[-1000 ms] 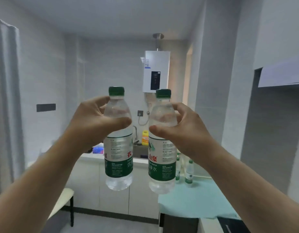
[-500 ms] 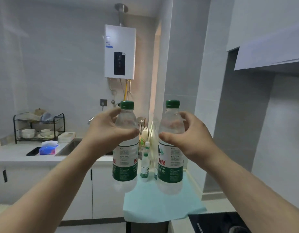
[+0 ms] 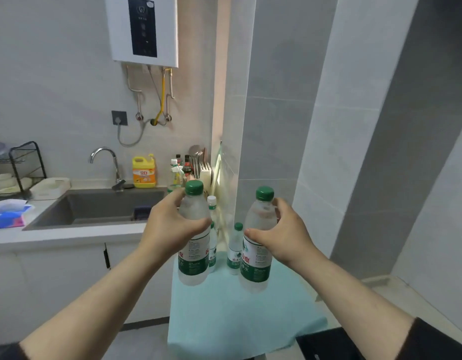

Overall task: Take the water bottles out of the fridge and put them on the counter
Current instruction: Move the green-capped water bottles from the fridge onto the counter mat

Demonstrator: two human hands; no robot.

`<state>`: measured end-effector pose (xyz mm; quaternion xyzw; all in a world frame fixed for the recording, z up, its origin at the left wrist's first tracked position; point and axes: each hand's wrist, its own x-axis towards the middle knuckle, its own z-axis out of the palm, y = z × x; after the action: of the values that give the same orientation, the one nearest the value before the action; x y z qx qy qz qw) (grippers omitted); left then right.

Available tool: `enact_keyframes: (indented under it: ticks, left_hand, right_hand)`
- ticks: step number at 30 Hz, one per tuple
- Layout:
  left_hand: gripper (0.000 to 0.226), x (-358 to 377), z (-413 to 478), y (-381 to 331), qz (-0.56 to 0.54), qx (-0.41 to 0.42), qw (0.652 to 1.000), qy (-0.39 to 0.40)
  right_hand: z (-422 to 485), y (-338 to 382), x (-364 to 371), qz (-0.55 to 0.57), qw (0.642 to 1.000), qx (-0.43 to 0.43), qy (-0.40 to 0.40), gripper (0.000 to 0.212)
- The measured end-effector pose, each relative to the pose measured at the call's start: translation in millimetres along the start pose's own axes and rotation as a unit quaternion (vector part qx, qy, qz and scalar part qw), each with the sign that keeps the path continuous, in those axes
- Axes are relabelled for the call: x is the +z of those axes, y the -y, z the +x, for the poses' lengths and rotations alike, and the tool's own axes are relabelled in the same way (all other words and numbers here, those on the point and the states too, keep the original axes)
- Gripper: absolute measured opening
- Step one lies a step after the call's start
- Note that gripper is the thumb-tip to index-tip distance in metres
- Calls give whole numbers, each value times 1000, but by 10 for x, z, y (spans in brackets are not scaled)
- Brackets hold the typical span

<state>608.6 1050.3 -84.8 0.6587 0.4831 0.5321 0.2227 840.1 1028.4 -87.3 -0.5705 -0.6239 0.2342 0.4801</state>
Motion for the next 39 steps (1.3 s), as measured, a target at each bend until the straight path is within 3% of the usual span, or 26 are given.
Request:
enact_keyframes:
  ticks: [8, 17, 32, 39]
  left_hand:
    - [48, 949, 192, 1354, 7, -91, 996, 8]
    - [55, 1590, 411, 2473, 29, -155, 987, 24]
    - [49, 1968, 627, 3065, 34, -152, 987, 40]
    - [63, 1948, 637, 2998, 63, -154, 984, 70]
  right_hand:
    - [601, -1415, 681, -19, 997, 77, 11, 67]
    - [1034, -2436, 1417, -43, 990, 119, 59, 59]
    - [1360, -2930, 1750, -86, 991, 101, 24, 65]
    - [1340, -2922, 1733, -91, 988, 118, 31, 73]
